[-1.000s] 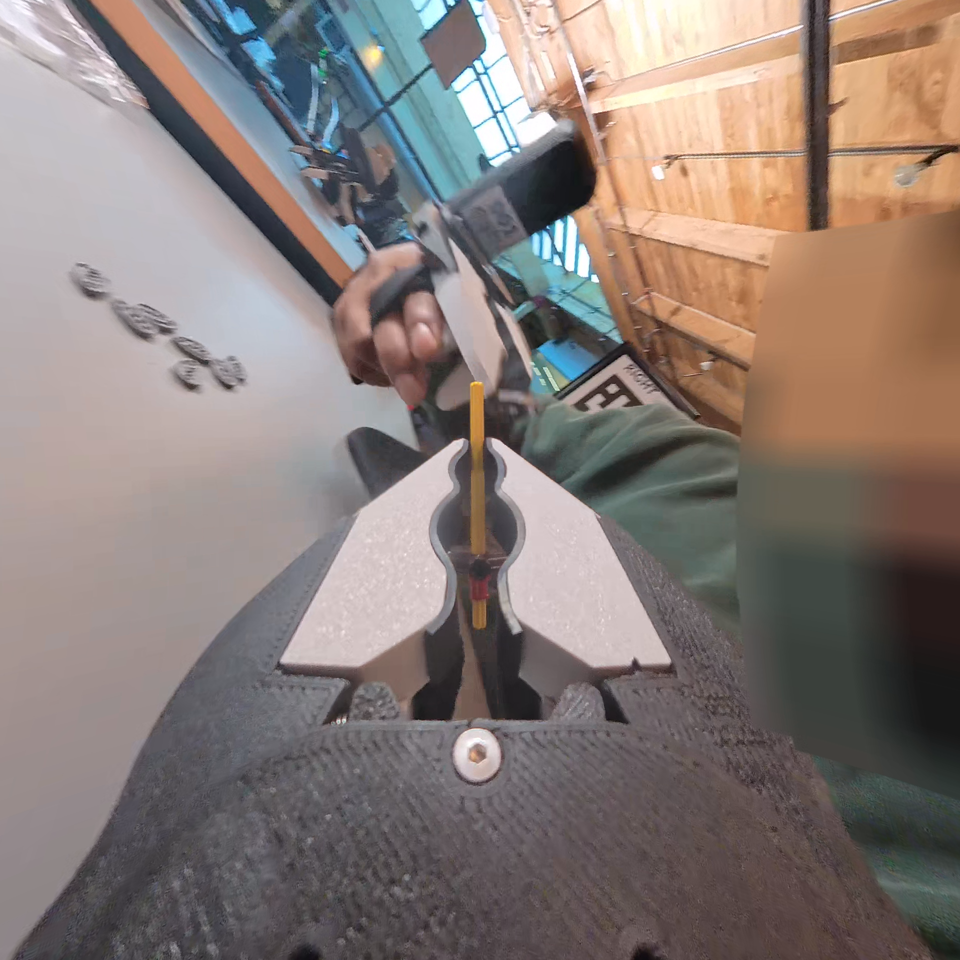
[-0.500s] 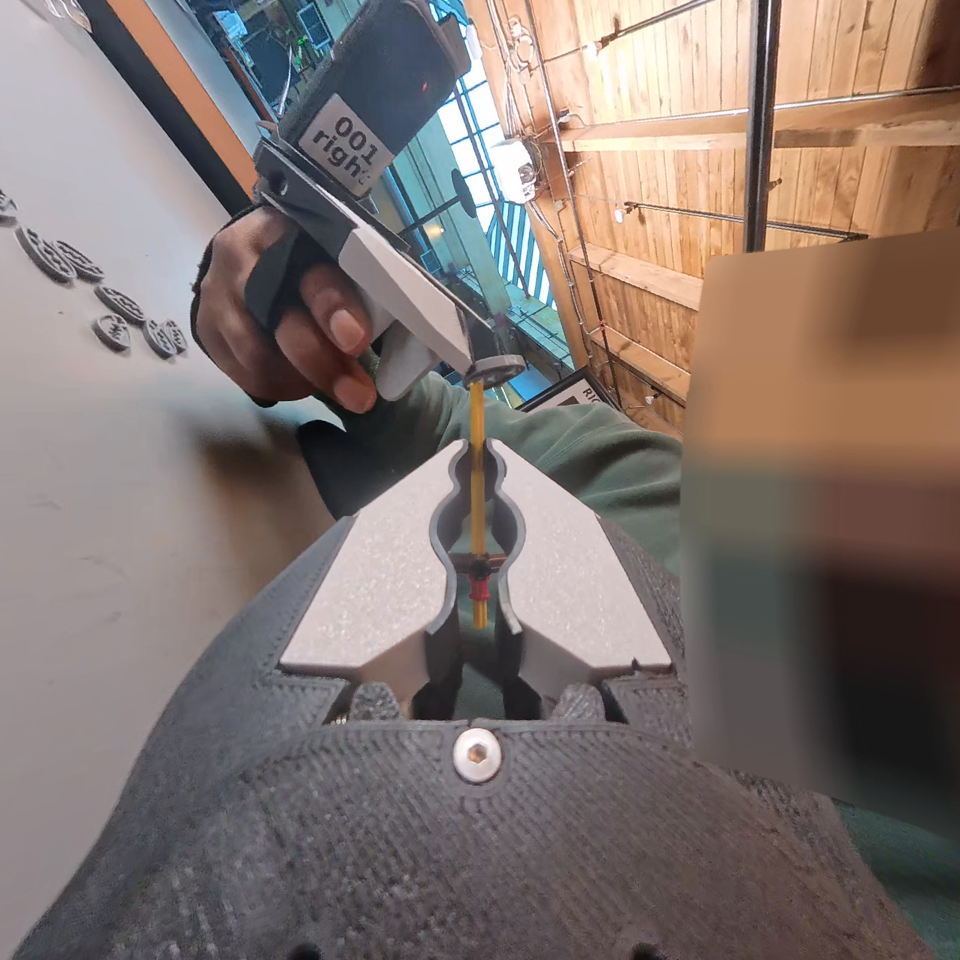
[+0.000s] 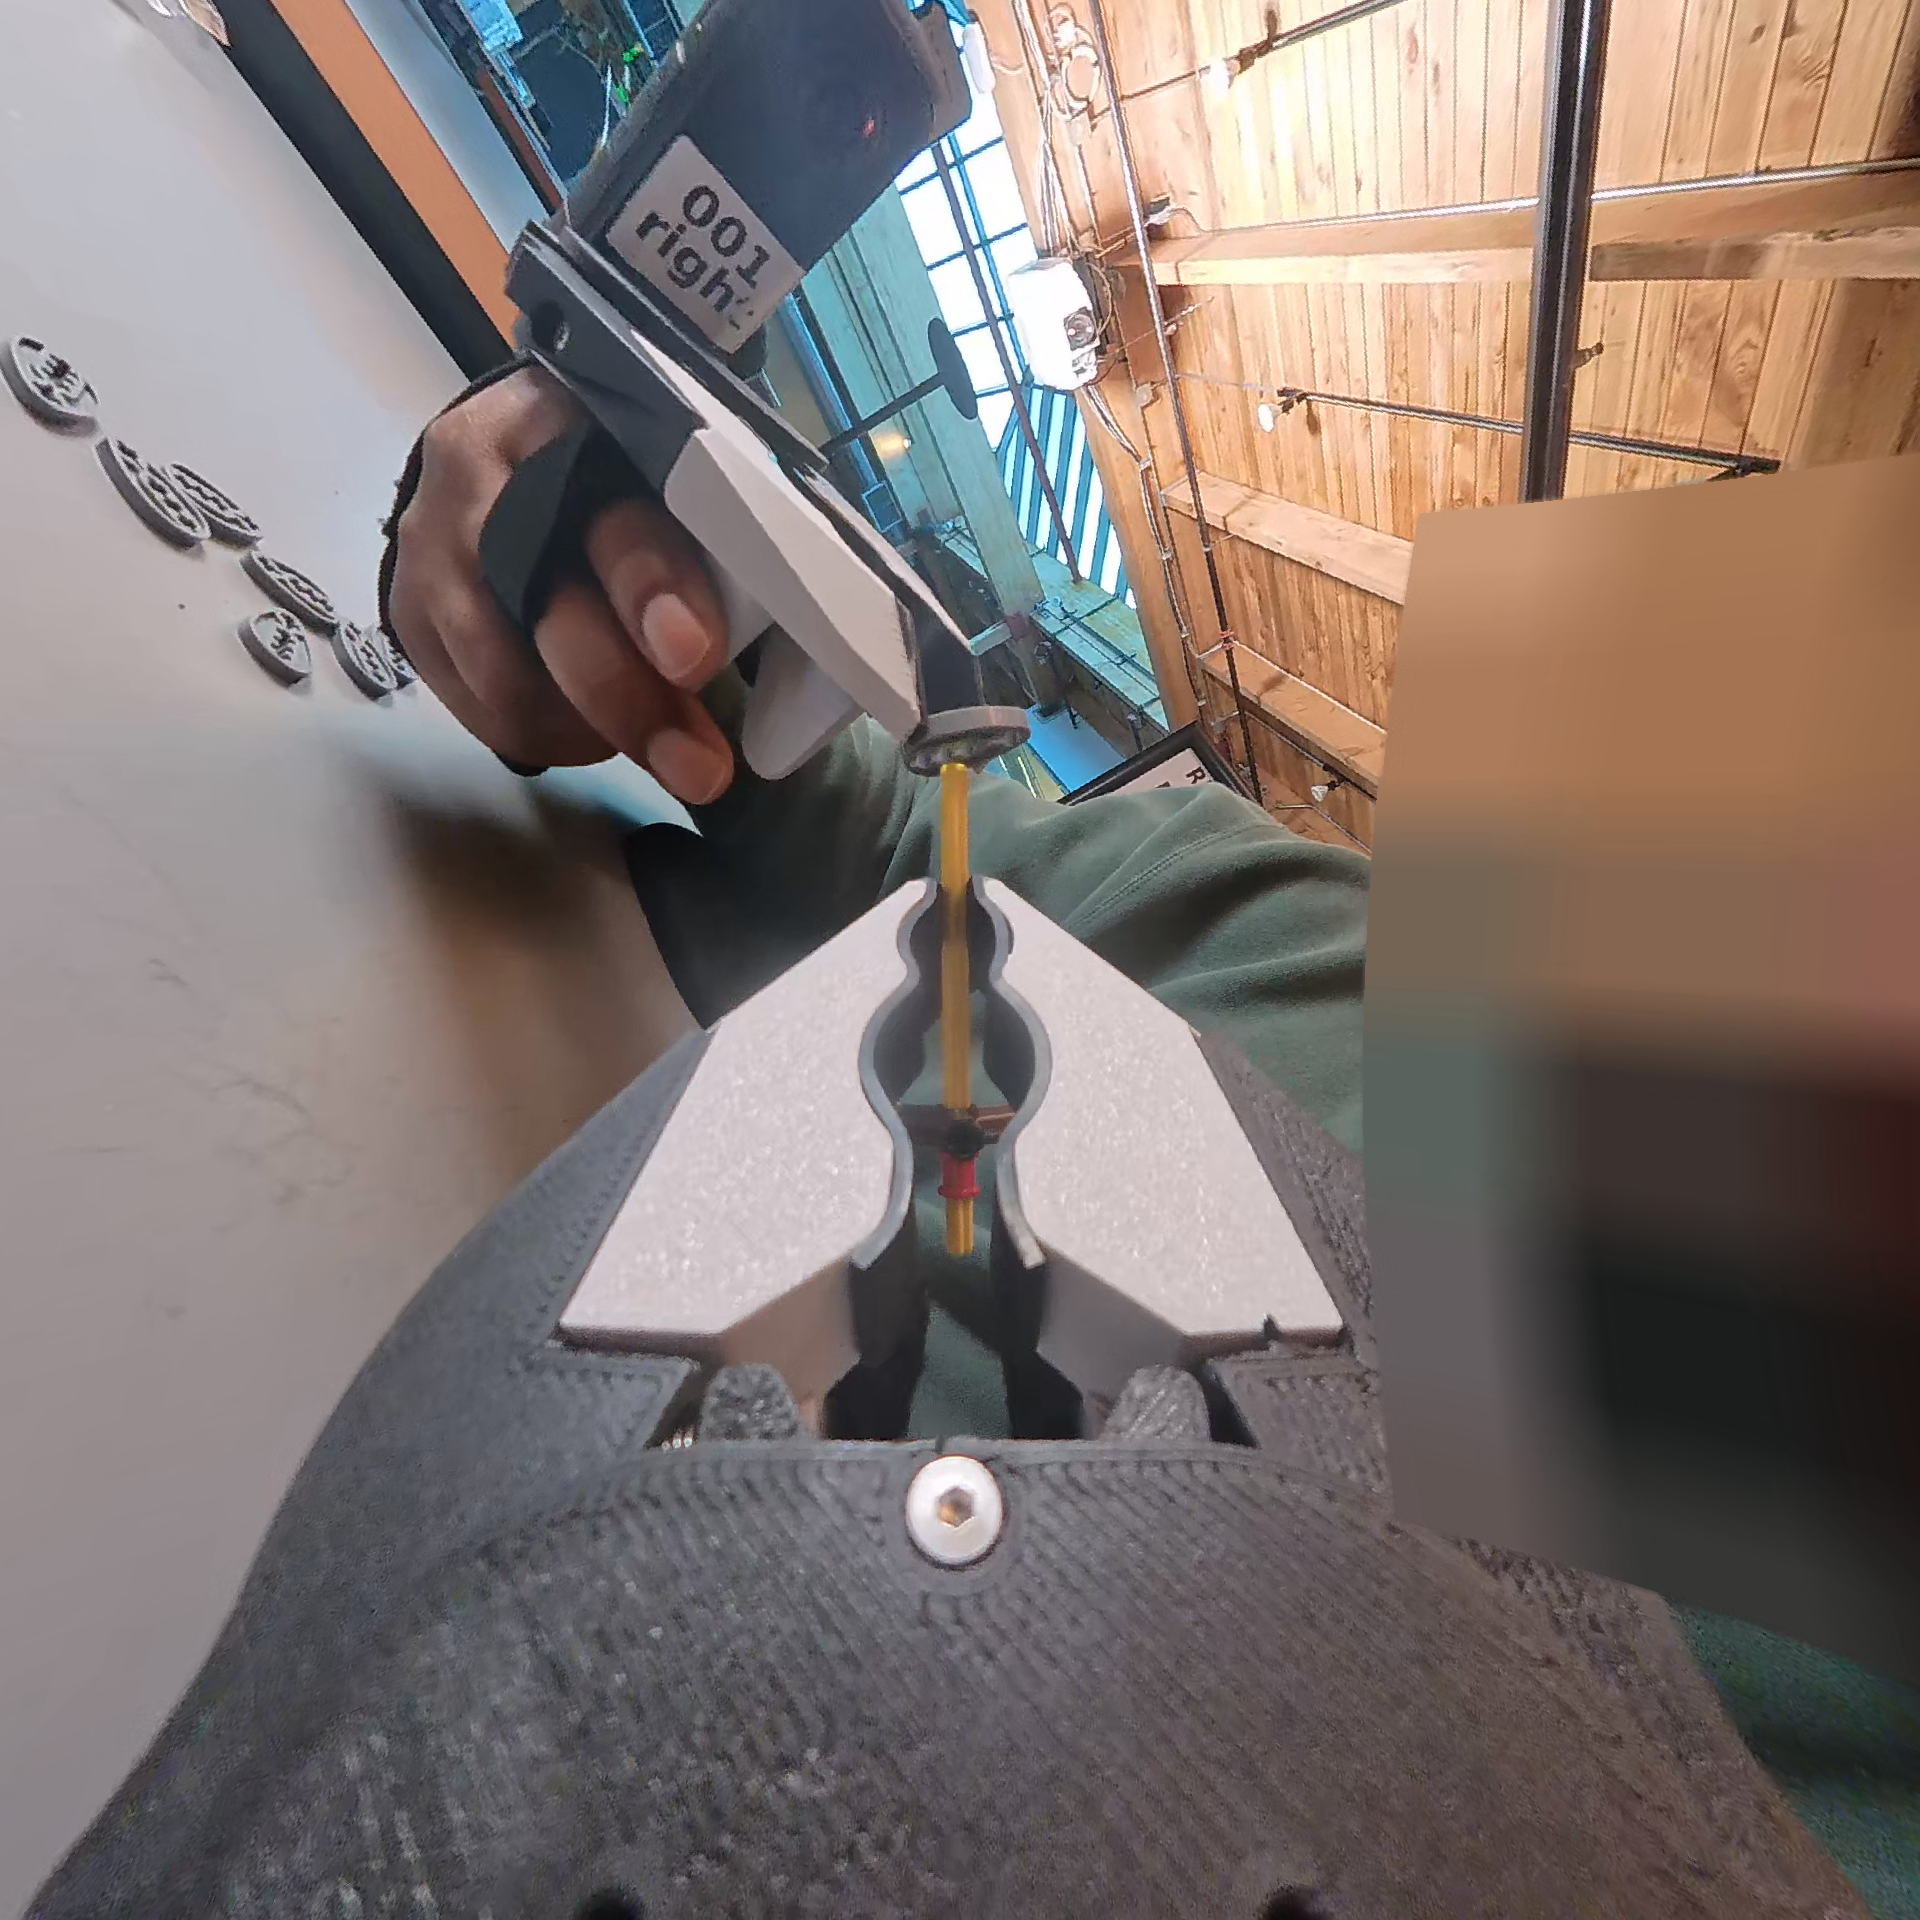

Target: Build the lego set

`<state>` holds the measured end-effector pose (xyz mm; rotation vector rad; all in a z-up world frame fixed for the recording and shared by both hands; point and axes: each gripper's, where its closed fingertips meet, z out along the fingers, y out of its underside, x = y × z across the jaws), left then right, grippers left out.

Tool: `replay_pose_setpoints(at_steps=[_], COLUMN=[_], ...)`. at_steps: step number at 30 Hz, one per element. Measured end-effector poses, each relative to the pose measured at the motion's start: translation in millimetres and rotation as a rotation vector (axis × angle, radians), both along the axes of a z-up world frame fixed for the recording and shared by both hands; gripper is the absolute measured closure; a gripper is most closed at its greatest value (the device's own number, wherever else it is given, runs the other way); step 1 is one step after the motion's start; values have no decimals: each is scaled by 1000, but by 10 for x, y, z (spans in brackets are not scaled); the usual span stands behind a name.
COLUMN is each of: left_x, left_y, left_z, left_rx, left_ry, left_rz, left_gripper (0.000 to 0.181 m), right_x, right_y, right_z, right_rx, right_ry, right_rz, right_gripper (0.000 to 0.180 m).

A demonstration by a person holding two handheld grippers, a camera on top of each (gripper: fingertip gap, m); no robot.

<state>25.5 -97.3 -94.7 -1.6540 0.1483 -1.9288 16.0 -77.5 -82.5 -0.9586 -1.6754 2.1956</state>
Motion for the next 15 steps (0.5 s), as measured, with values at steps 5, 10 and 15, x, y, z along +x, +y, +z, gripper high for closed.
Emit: replay_pose_setpoints(at_steps=[5, 10, 15], left_x=[1, 8, 21], left_y=[-1, -6, -11], left_z=[-14, -40, -86], left_rx=[-4, -8, -1], left_ry=[3, 21, 60], left_rz=[-4, -9, -11], left_gripper=[179, 179, 179], right_x=[0, 1, 28], right_y=[-16, -18, -39], right_z=[-31, -69, -103], right_rx=[34, 59, 107], right_ry=[-11, -27, -41], right_rz=[6, 12, 31], right_gripper=[166, 166, 166])
